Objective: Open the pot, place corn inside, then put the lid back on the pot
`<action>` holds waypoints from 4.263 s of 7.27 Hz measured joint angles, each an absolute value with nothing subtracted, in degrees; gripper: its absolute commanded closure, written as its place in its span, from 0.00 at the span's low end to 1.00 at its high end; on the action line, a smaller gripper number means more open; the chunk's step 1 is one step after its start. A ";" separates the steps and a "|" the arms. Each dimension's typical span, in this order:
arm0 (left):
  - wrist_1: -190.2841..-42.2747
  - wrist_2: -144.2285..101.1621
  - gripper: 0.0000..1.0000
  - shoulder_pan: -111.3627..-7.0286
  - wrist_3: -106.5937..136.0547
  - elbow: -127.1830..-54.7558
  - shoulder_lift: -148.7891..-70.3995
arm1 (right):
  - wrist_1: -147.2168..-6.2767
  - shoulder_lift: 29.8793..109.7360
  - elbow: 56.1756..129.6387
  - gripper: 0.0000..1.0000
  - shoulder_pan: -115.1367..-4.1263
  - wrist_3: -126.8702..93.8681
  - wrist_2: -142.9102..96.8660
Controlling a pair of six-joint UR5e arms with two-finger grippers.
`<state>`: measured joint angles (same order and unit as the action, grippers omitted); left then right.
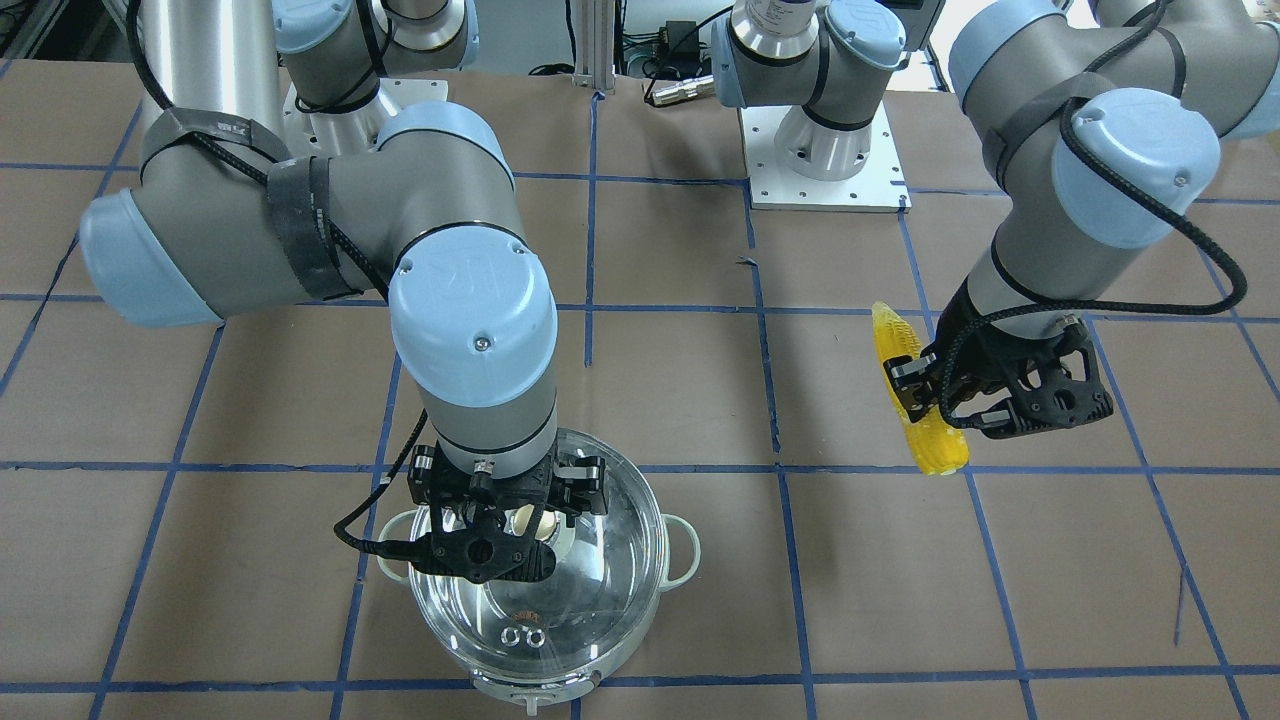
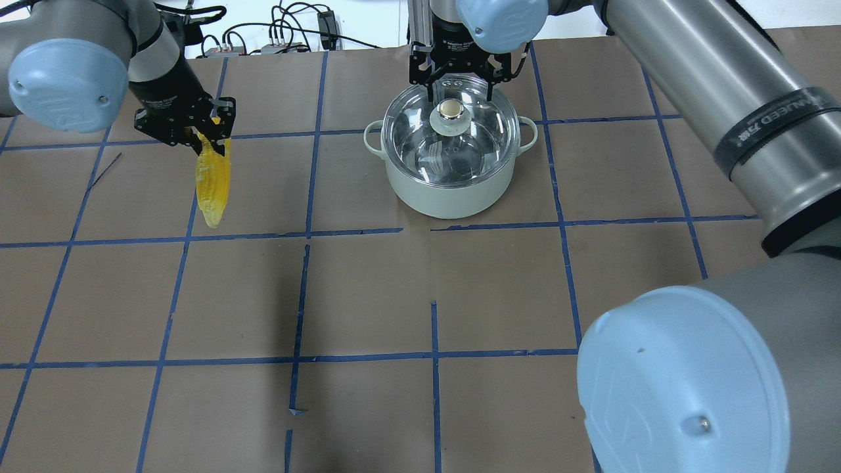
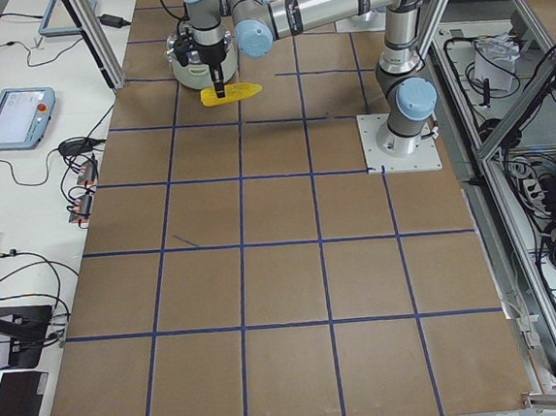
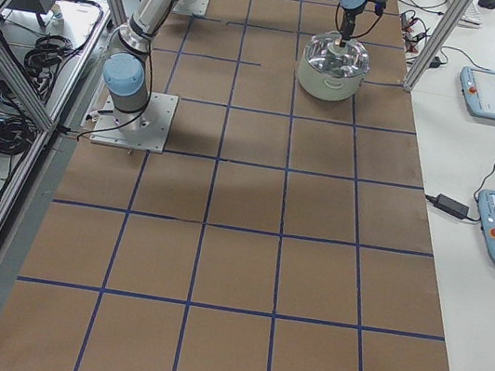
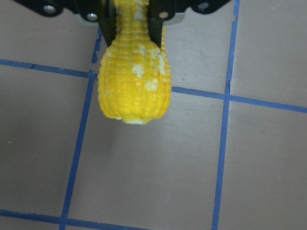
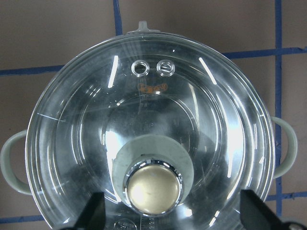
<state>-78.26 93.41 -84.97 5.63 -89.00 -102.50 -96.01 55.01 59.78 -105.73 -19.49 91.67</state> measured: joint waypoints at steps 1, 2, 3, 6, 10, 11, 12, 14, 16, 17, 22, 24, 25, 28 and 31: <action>-77.97 93.37 0.83 -86.33 8.29 -88.98 -102.91 | -96.43 54.54 59.82 0.00 -105.84 -19.69 91.67; -77.60 93.49 0.84 -87.26 9.47 -88.93 -103.41 | -96.75 54.05 59.87 0.00 -105.87 -19.75 91.67; -76.97 93.88 0.84 -87.75 9.51 -88.89 -104.01 | -96.90 53.61 59.82 0.01 -105.89 -19.77 91.67; -75.64 94.37 0.84 -88.11 8.46 -88.83 -104.81 | -96.89 53.17 60.06 0.20 -105.91 -19.80 91.73; -75.50 94.39 0.84 -88.13 7.75 -88.85 -104.85 | -97.08 52.57 59.79 0.75 -105.87 -19.97 91.22; -75.50 94.39 0.84 -88.14 7.74 -88.81 -104.85 | -97.12 52.59 59.58 0.86 -105.83 -20.17 91.20; -75.50 94.39 0.84 -88.15 7.74 -88.78 -104.85 | -96.98 52.78 59.30 0.88 -105.80 -20.26 91.21; -75.46 94.34 0.84 -88.13 7.73 -88.71 -104.88 | -96.12 54.16 58.59 0.92 -105.65 -20.06 91.19; -76.52 94.26 0.84 -88.48 7.99 -87.01 -105.10 | -91.86 58.12 58.05 0.92 -104.50 -17.82 91.29; -78.15 94.27 0.84 -89.65 8.63 -84.88 -105.32 | -88.85 60.66 58.13 0.92 -102.82 -15.05 91.63; -90.72 94.37 0.84 -102.72 20.72 -62.59 -116.34 | -81.82 65.85 57.63 0.92 -97.38 -9.26 91.52; -91.55 94.52 0.84 -106.71 22.45 -53.30 -124.38 | -81.36 66.60 56.86 0.92 -96.61 -8.55 91.60; -91.75 94.46 0.84 -108.07 23.50 -49.51 -127.79 | -80.79 66.86 56.52 0.92 -95.58 -8.36 91.36; -91.38 93.95 0.20 -110.22 25.18 -43.82 -134.51 | -79.02 67.51 55.66 0.91 -92.90 -7.63 89.97; -91.40 93.92 0.00 -110.54 25.33 -43.70 -135.45 | -77.78 67.57 55.49 0.91 -92.73 -6.73 89.54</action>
<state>-91.40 93.92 -110.54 25.33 -43.70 -135.45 -77.78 67.57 55.49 -92.73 -6.73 89.54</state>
